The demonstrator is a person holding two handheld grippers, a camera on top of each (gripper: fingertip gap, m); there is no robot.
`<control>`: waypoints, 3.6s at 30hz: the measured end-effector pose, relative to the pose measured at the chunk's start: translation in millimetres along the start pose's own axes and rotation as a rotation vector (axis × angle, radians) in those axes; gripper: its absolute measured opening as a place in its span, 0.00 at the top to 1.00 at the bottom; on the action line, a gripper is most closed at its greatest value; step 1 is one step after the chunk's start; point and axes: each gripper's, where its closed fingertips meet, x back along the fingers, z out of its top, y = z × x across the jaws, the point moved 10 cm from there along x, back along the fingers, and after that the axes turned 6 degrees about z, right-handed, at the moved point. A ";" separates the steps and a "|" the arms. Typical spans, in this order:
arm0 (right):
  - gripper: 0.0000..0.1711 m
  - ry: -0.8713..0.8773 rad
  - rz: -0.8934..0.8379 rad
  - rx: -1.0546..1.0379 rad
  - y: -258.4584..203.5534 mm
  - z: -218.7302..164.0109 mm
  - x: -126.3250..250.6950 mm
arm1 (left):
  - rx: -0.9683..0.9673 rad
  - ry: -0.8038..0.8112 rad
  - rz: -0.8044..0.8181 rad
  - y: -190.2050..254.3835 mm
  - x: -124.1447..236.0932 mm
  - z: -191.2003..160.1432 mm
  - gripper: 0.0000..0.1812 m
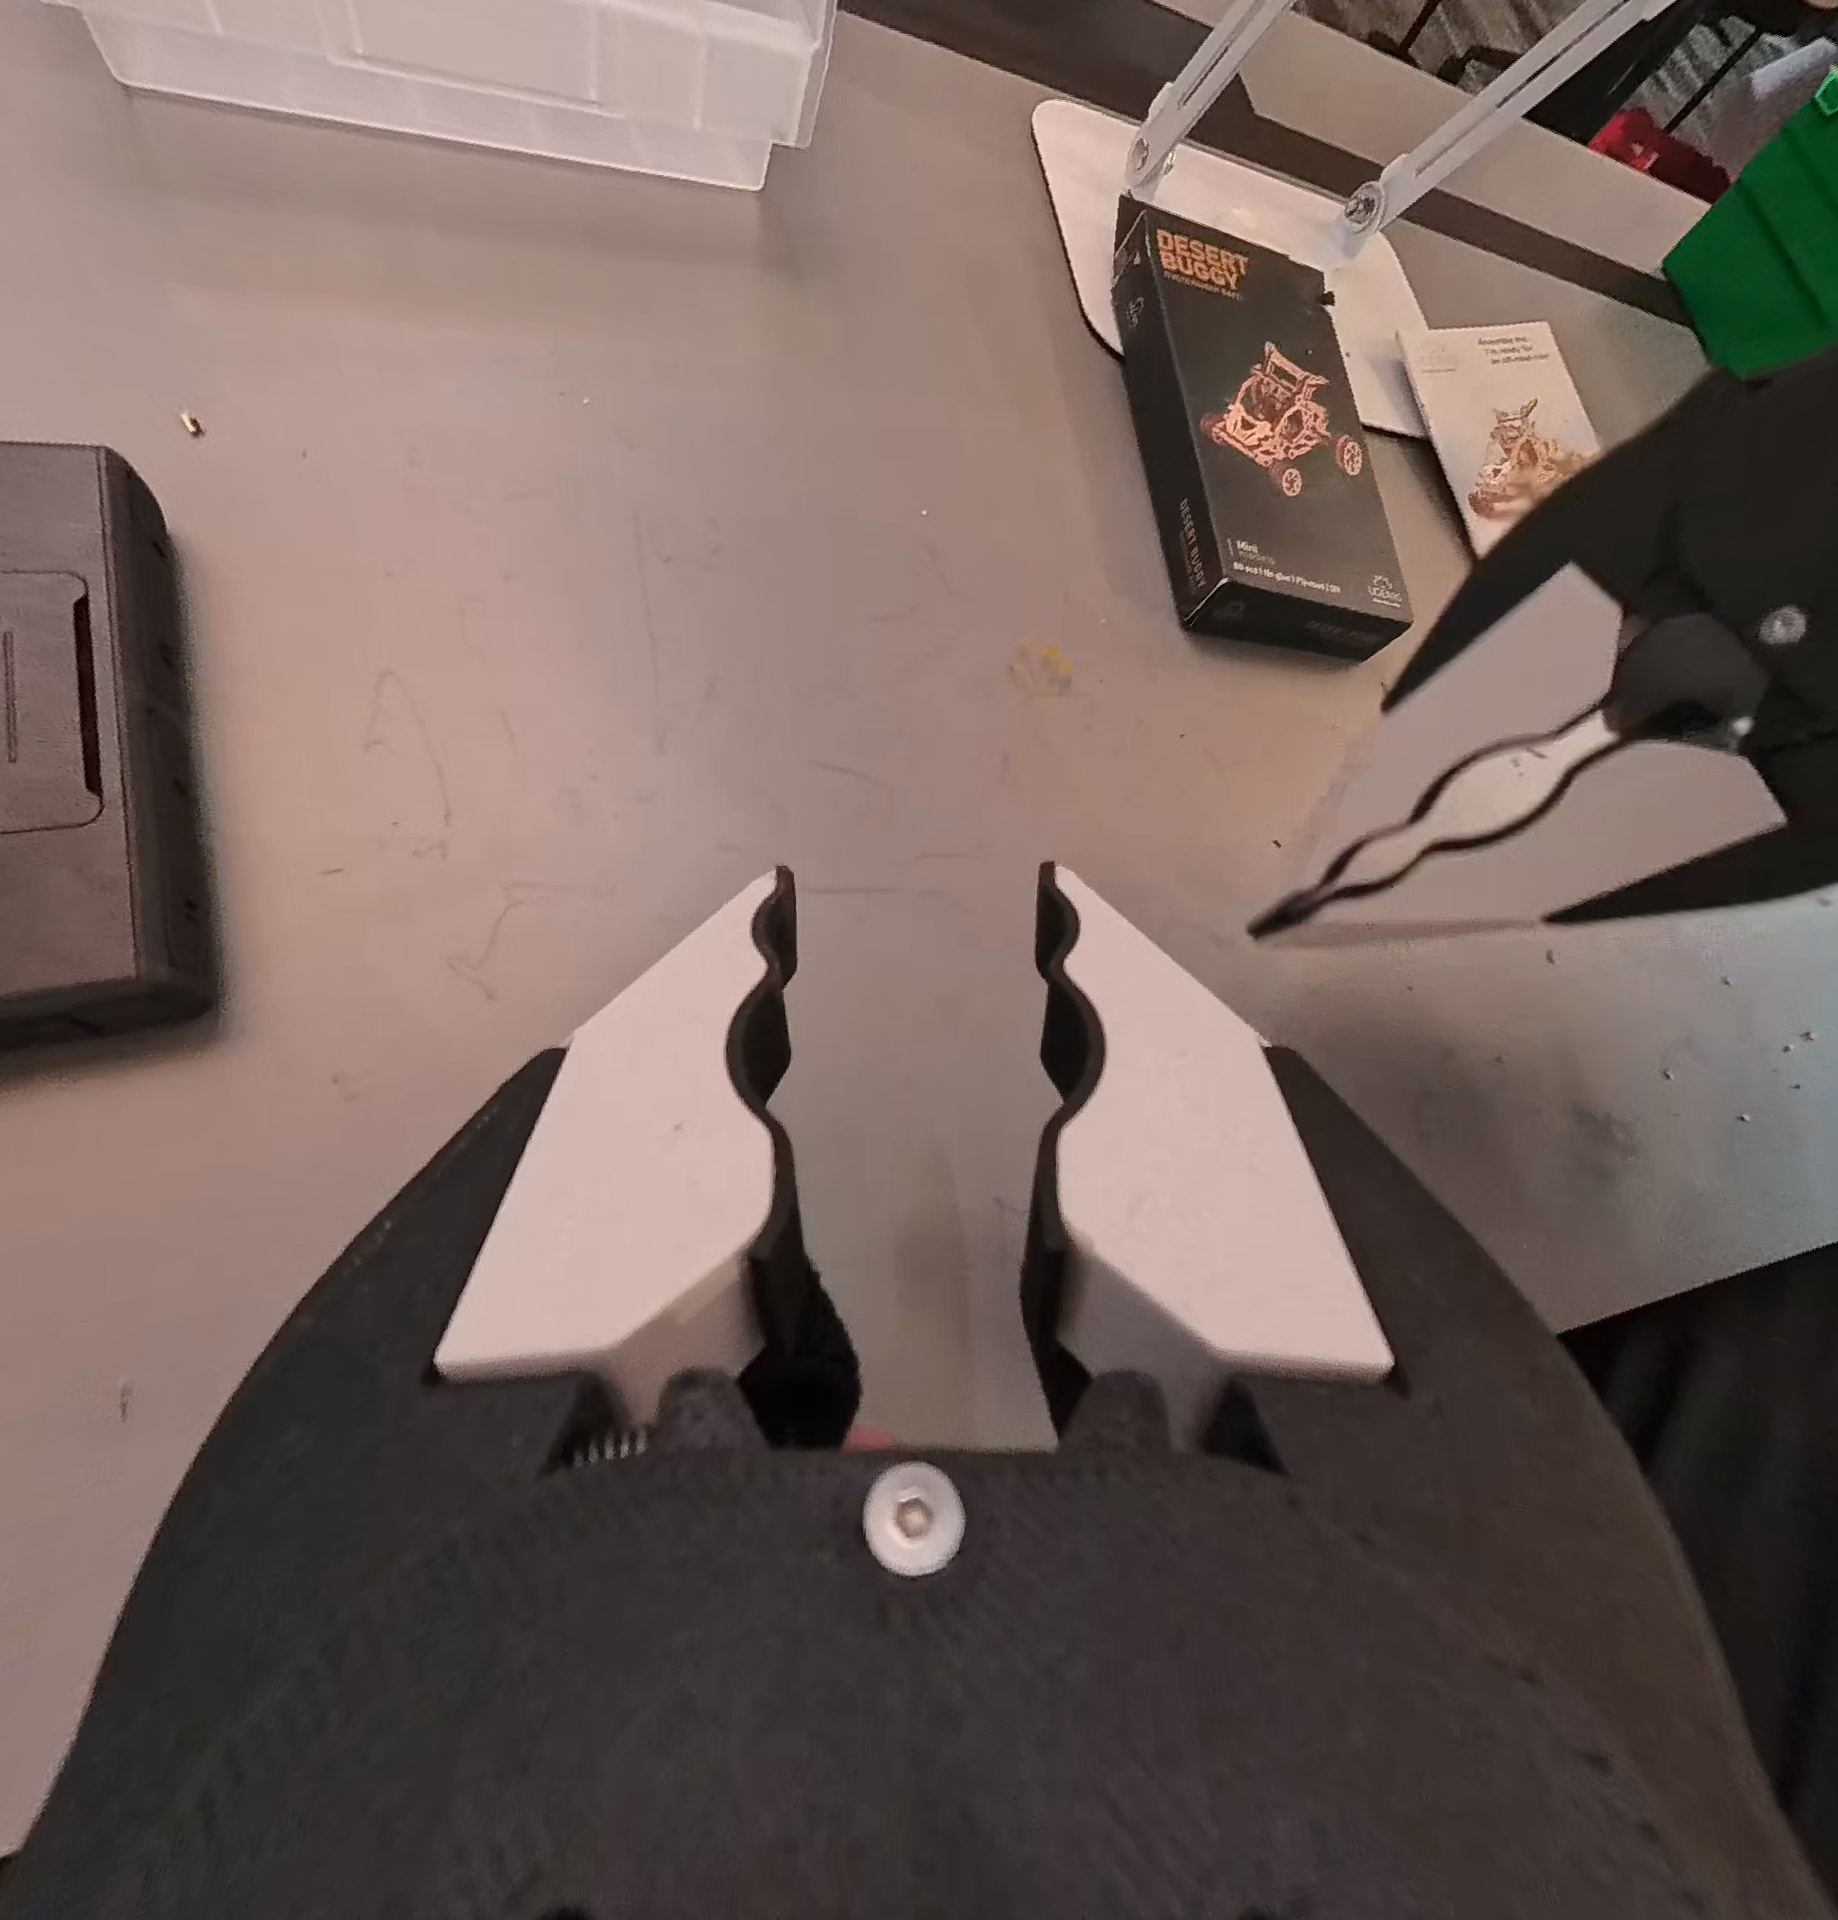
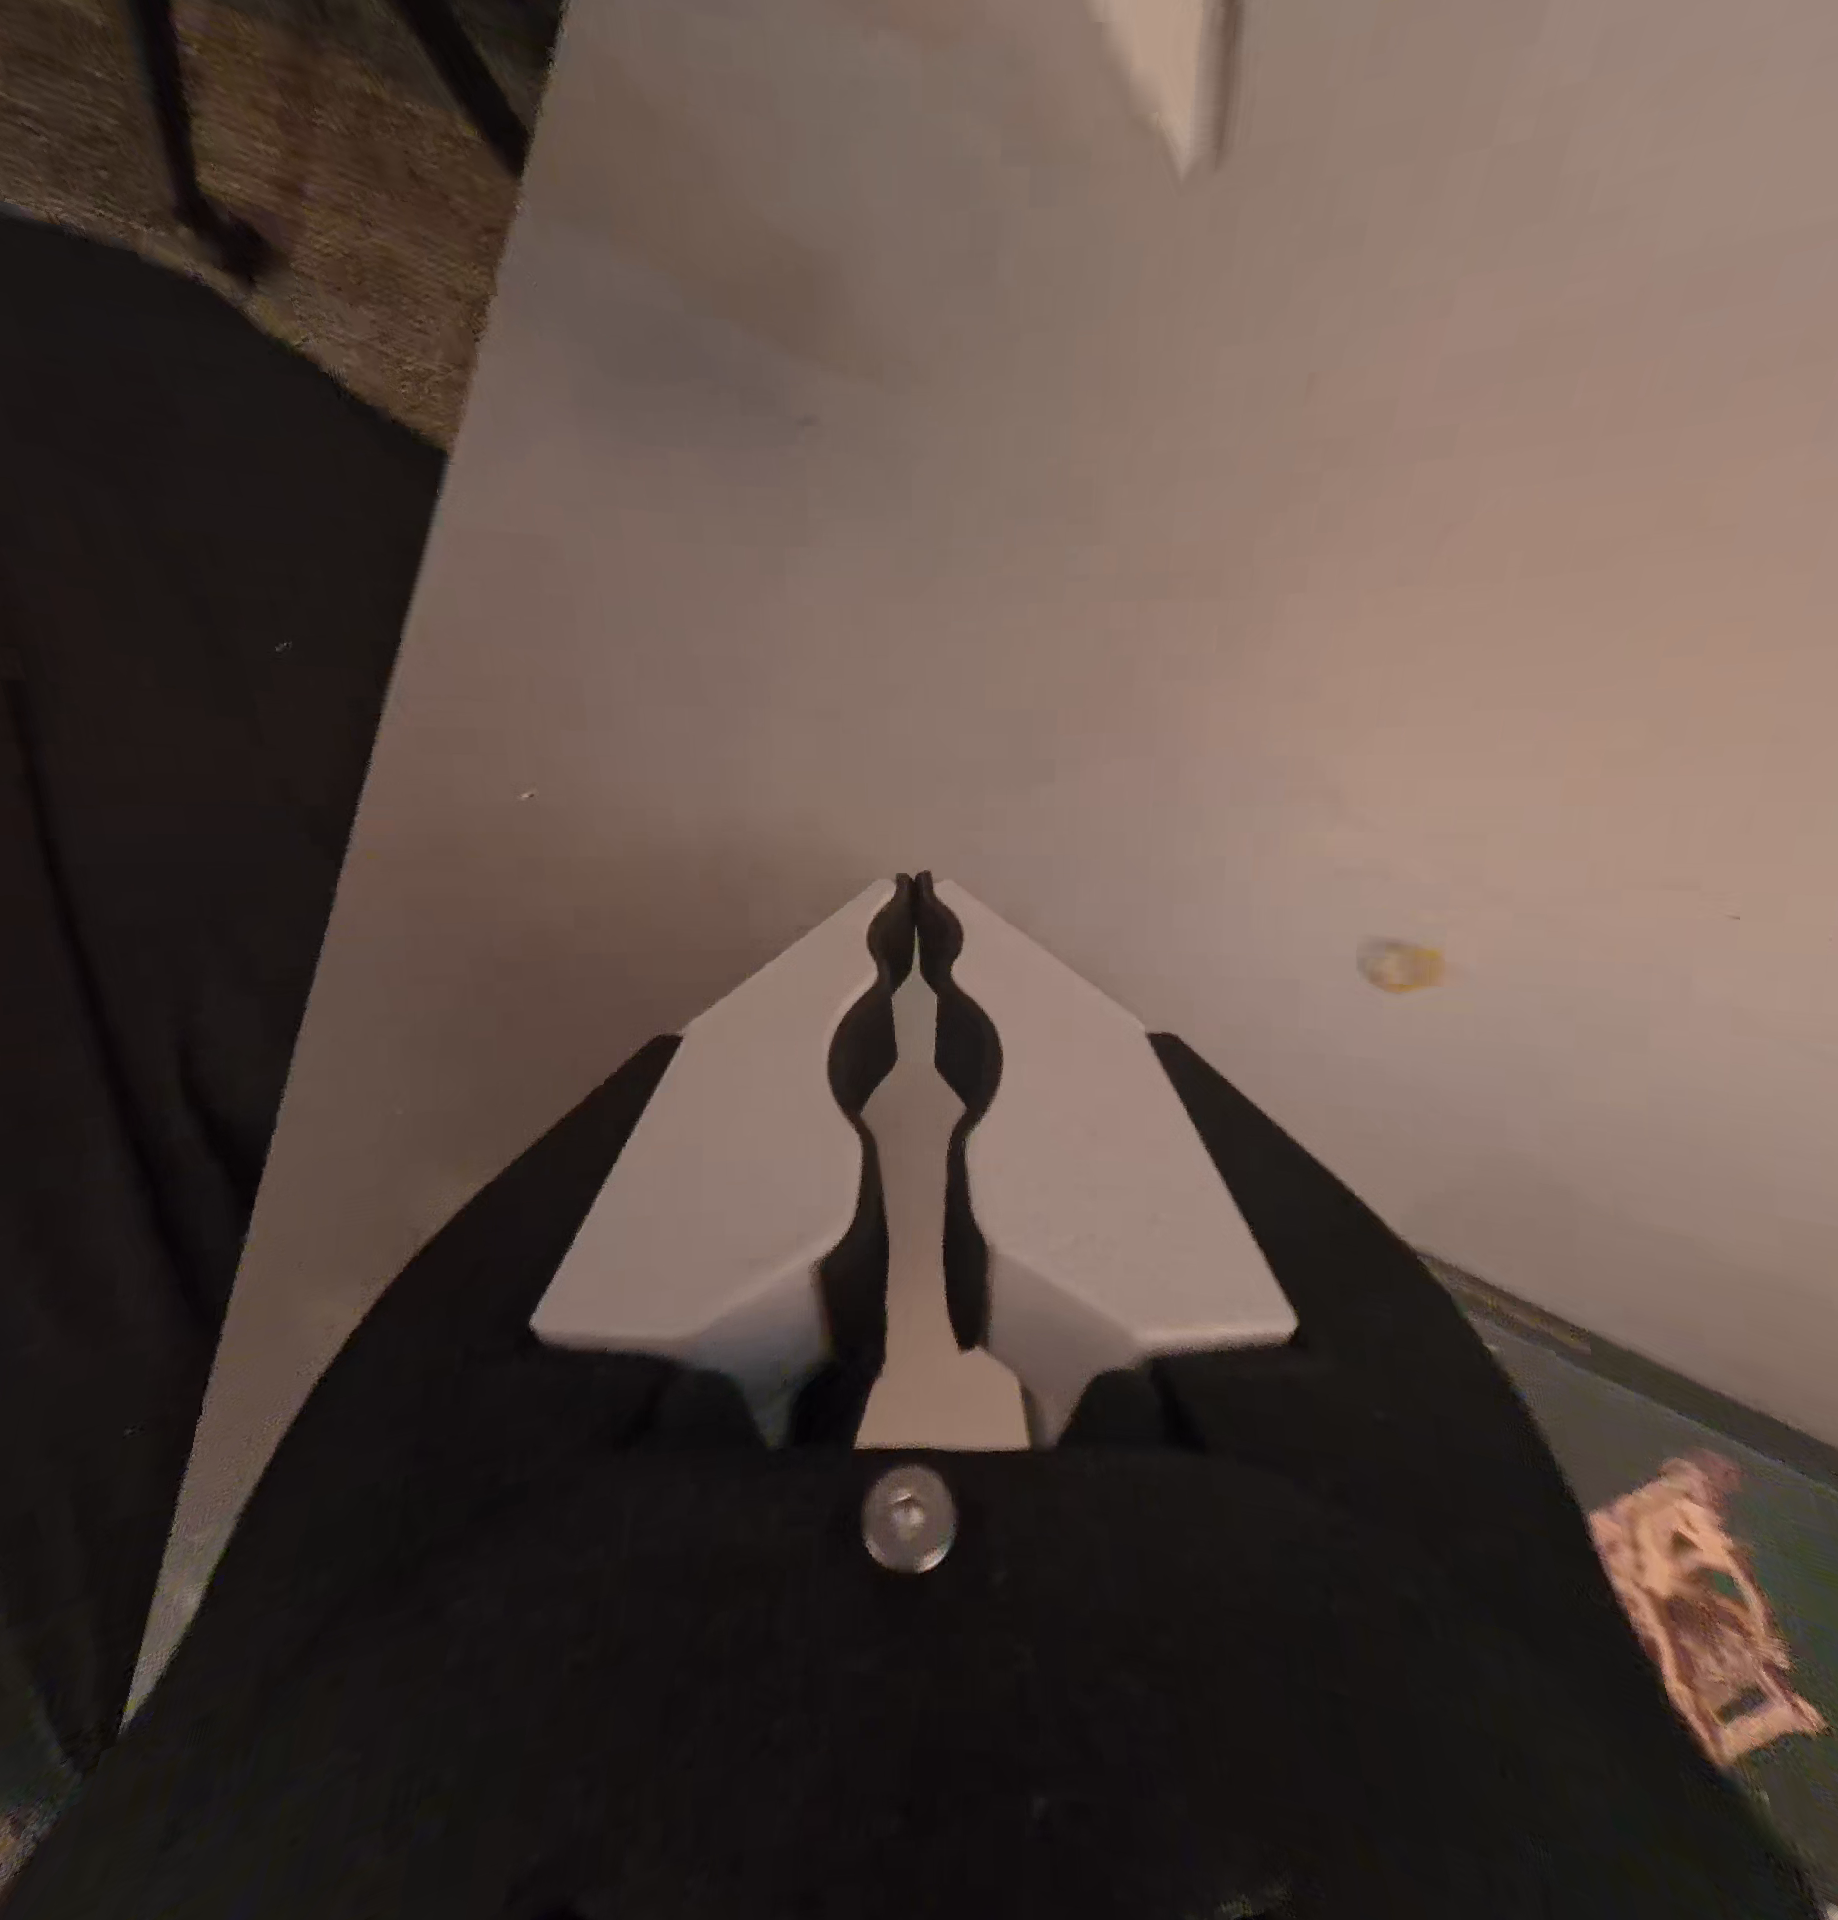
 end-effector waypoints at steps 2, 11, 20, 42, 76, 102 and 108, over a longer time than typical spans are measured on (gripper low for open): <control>0.96 0.016 -0.098 -0.036 19.6 -0.6 11.7 | 0.002 0.005 0.003 -0.5 1.2 0.6 0.76; 0.87 -0.102 -0.101 -0.080 88.9 -10.0 22.7 | 0.016 0.000 -0.017 -1.4 -3.8 -1.3 0.75; 0.94 -0.137 -0.062 -0.003 95.4 -11.6 -8.1 | 0.033 -0.001 -0.035 -2.9 -6.5 -2.7 0.76; 1.00 0.104 0.069 -0.068 86.4 -8.6 27.7 | 0.045 0.004 -0.049 -2.7 -8.7 -2.6 0.75; 1.00 0.134 0.069 -0.237 136.1 -5.7 8.7 | 0.041 -0.002 -0.066 -0.1 -12.9 -3.2 0.75; 1.00 -0.051 -0.150 -0.150 129.4 1.7 -12.0 | 0.019 -0.022 -0.070 5.6 -18.5 -5.0 0.75; 1.00 -0.014 -0.240 -0.114 124.4 4.7 -9.2 | 0.021 -0.006 -0.061 3.9 -13.8 -3.1 0.75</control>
